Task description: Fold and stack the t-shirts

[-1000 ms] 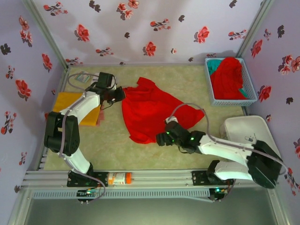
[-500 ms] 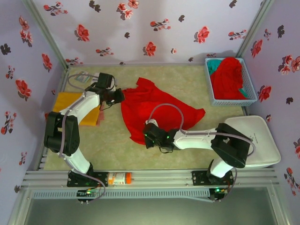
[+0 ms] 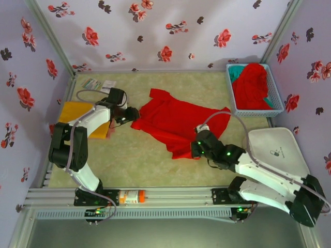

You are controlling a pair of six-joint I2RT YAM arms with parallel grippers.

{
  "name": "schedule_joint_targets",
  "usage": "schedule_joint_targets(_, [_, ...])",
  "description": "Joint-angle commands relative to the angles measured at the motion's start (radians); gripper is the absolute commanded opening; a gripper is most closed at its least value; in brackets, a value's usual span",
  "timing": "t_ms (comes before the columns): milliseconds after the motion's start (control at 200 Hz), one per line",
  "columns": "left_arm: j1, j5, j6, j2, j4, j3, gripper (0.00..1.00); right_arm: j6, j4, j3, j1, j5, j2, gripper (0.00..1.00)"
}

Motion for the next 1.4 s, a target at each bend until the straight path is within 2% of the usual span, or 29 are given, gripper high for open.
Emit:
schedule_joint_targets(0, [0.008,0.019,0.003,0.045,0.004,0.041,0.47,-0.030,-0.088,-0.025,-0.061,0.007,-0.039,0.00])
schedule_joint_targets(275, [-0.062,0.026,0.008,0.048,-0.009,0.047,0.53,-0.022,-0.043,-0.022,-0.069,-0.013,0.010,0.00])
schedule_joint_targets(470, [-0.171,-0.149,0.034,0.057,-0.079,0.074,0.54,-0.023,-0.027,-0.010,-0.069,-0.018,0.045,0.00])
schedule_joint_targets(610, [-0.216,-0.295,0.069,0.118,-0.118,0.127,0.48,-0.025,-0.025,-0.003,-0.071,-0.023,0.051,0.00])
schedule_joint_targets(735, [-0.225,-0.354,0.097,0.185,-0.147,0.189,0.40,-0.025,-0.039,0.001,-0.072,-0.015,0.044,0.00])
schedule_joint_targets(870, [-0.219,-0.442,0.136,0.225,-0.184,0.250,0.25,-0.033,-0.067,0.015,-0.082,-0.001,0.025,0.00])
schedule_joint_targets(965, [-0.192,-0.451,0.156,0.240,-0.230,0.304,0.11,-0.045,-0.087,0.033,-0.108,-0.006,0.009,0.00])
schedule_joint_targets(1040, [-0.167,-0.451,0.177,0.222,-0.282,0.348,0.03,-0.072,-0.118,0.072,-0.143,-0.028,0.001,0.00])
schedule_joint_targets(1150, [-0.129,-0.449,0.208,0.159,-0.358,0.409,0.01,-0.116,-0.179,0.159,-0.217,-0.065,-0.007,0.00])
schedule_joint_targets(1235, [-0.091,-0.427,0.229,0.136,-0.420,0.476,0.01,-0.120,-0.172,0.205,-0.308,-0.177,0.005,0.00])
schedule_joint_targets(1395, [-0.006,-0.371,0.227,0.199,-0.420,0.594,0.04,-0.119,-0.161,0.302,-0.401,-0.206,0.146,0.00])
